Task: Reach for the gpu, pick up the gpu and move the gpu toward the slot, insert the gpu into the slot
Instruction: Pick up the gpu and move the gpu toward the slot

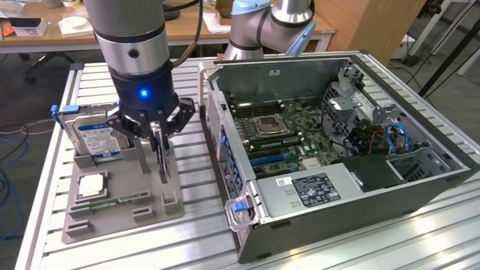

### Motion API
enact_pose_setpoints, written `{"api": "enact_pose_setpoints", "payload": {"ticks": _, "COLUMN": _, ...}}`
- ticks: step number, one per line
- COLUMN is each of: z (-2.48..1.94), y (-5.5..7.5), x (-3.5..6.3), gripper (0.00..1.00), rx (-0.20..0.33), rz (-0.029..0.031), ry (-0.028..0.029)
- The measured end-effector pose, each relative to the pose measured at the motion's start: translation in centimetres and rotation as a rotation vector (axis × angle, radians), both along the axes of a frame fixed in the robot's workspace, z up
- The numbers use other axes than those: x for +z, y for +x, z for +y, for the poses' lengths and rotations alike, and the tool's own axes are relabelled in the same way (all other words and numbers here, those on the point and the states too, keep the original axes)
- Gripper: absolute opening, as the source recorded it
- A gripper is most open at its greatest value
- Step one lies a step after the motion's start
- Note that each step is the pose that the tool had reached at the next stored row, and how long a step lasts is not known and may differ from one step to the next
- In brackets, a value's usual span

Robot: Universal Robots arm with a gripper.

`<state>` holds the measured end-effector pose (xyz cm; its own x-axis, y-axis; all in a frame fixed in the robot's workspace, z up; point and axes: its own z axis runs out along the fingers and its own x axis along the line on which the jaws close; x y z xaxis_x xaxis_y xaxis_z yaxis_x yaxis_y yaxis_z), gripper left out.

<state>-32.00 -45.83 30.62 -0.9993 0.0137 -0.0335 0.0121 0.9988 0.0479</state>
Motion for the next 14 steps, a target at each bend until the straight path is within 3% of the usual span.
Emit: {"api": "enact_pose_setpoints", "payload": {"ticks": 14, "z": 0.0, "y": 0.0, "x": 0.44, "gripper": 0.26, "rx": 0.0, "rz": 0.0, "ry": 0.0}}
